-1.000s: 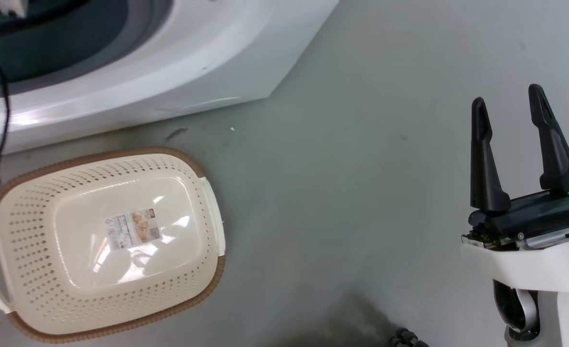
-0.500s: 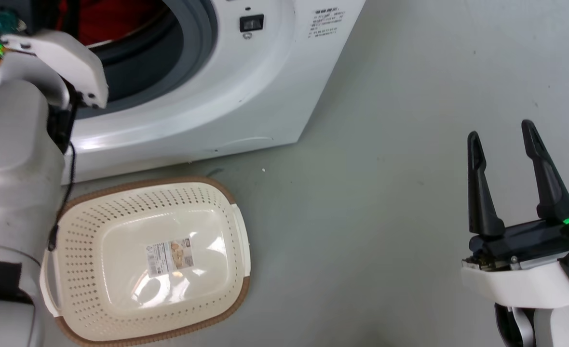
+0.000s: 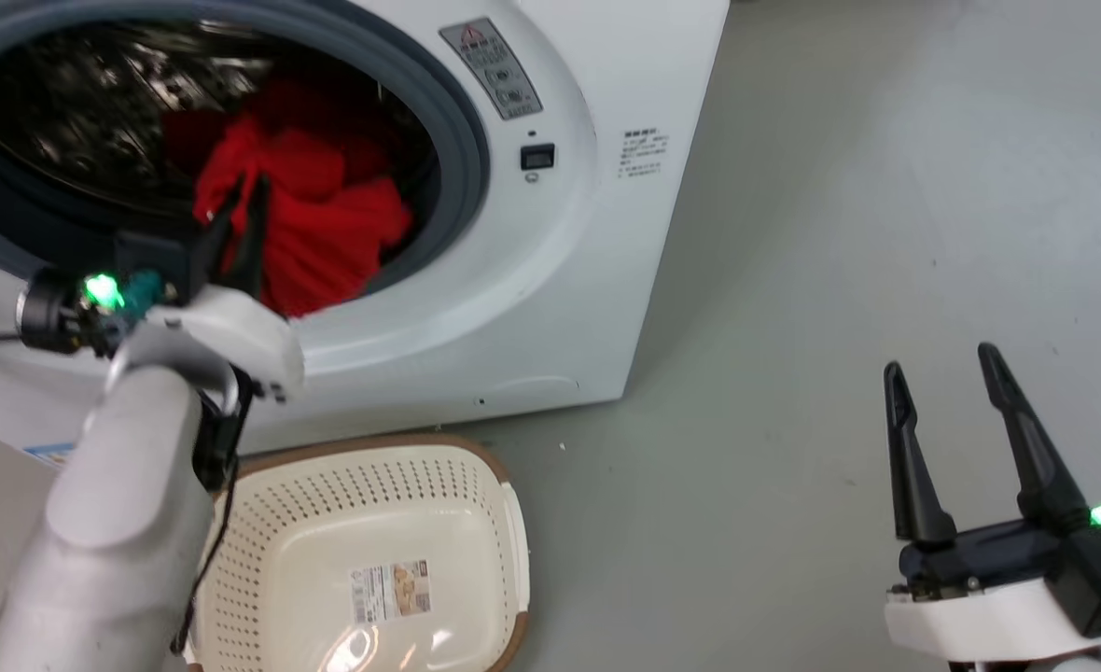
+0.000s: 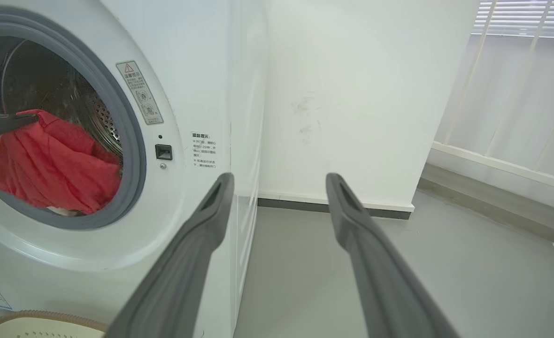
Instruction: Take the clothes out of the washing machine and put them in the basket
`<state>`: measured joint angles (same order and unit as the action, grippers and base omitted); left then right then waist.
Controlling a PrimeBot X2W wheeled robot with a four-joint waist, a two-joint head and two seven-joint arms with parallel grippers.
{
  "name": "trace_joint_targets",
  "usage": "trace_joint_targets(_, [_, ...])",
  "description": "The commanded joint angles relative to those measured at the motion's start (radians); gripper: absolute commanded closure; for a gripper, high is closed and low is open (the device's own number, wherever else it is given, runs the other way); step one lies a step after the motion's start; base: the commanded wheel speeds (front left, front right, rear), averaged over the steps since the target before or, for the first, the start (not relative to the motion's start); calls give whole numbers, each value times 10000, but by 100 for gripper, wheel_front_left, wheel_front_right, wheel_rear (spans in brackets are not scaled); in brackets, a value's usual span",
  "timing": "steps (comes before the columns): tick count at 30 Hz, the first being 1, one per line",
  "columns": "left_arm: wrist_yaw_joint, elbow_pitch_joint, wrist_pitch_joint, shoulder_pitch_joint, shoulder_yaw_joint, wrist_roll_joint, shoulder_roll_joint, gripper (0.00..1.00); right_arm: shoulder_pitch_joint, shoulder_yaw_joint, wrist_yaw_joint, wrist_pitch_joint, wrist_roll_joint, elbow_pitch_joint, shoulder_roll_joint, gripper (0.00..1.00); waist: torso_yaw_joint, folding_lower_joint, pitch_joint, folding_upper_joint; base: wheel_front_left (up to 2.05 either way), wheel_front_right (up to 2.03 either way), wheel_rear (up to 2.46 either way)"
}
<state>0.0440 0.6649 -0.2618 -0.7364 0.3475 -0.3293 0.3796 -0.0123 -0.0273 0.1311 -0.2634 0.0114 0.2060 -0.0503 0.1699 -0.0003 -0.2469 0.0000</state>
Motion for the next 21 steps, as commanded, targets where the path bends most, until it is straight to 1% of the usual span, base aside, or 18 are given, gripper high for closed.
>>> trace_joint_targets(1, [-22, -408, -41, 644, 57, 85, 16, 100, -321, -20, -6, -20, 112, -64, 2, 0, -272, 3, 764, 0, 0, 0, 0])
trace_joint_targets(6, [-81, -1474, 18, 1931, 277, 79, 100, 100, -847, 75, -6, -20, 164, -160, 2, 0, -472, 3, 1500, 0, 0, 0, 0])
trace_joint_targets(13, [-151, -2922, 679, 3480, 604, -77, 332, 100, -1422, 76, -6, -20, 249, -276, 2, 0, -667, 3, 2295, 0, 0, 0, 0])
trace_joint_targets(16, [-199, -3314, 839, 3860, 618, -160, 393, 100, -1525, 89, -6, -20, 260, -276, 2, 0, -705, 3, 2443, 0, 0, 0, 0])
trace_joint_targets(21, [-422, -4086, 1202, 4735, 569, -440, 561, 100, -1596, 105, -6, -20, 244, -320, 3, 0, -686, 3, 2632, 0, 0, 0, 0])
